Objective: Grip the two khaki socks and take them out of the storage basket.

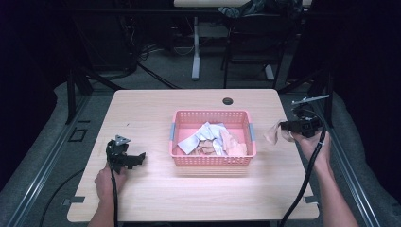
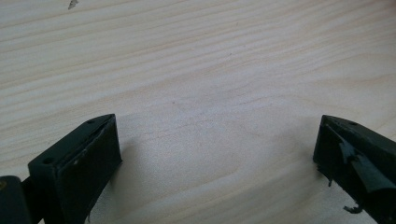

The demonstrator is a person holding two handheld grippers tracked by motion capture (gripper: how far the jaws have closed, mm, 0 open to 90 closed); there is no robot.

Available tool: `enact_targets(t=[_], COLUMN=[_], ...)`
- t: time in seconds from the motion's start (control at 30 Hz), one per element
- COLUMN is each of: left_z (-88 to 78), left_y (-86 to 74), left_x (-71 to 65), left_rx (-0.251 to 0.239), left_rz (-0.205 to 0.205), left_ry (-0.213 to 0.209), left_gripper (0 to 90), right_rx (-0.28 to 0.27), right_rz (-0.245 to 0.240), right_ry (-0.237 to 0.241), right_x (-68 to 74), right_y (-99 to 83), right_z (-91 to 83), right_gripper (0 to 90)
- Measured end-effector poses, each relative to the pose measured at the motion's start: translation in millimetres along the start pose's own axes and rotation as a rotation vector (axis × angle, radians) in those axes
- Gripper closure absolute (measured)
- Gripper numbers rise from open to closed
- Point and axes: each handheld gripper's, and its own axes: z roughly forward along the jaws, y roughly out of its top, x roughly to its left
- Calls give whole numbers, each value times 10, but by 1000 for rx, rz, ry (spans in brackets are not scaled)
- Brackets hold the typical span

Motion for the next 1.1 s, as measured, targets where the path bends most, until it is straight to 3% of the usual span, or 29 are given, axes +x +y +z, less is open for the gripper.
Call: enact_targets(t=[0.33, 0.53, 0.87, 0.97, 1.0, 1.07, 1.1], left_z=[0, 0, 0, 0, -1, 0, 0], left_y=[0, 0, 0, 0, 0, 0, 0], left_x=[0, 0, 0, 0, 0, 0, 0], left_rx=[0, 0, 0, 0, 1, 0, 0], left_rz=[-1, 1, 0, 0, 1, 1, 0], left_ry=[0, 0, 0, 0, 0, 0, 0], left_gripper=[3, 3, 3, 3, 4, 4, 4], right_rx=[77, 155, 244, 261, 283, 291, 285], right_rz=[39, 42, 47, 51, 46, 52, 57], right_ry=[5, -13, -7, -6, -7, -7, -7], right_x=[-125, -167, -208, -197, -192, -194, -197], right_y=[-305, -441, -562, -589, -611, -612, -610], right_z=[399, 649, 885, 939, 991, 998, 994], right_gripper=[864, 863, 850, 813, 734, 683, 597])
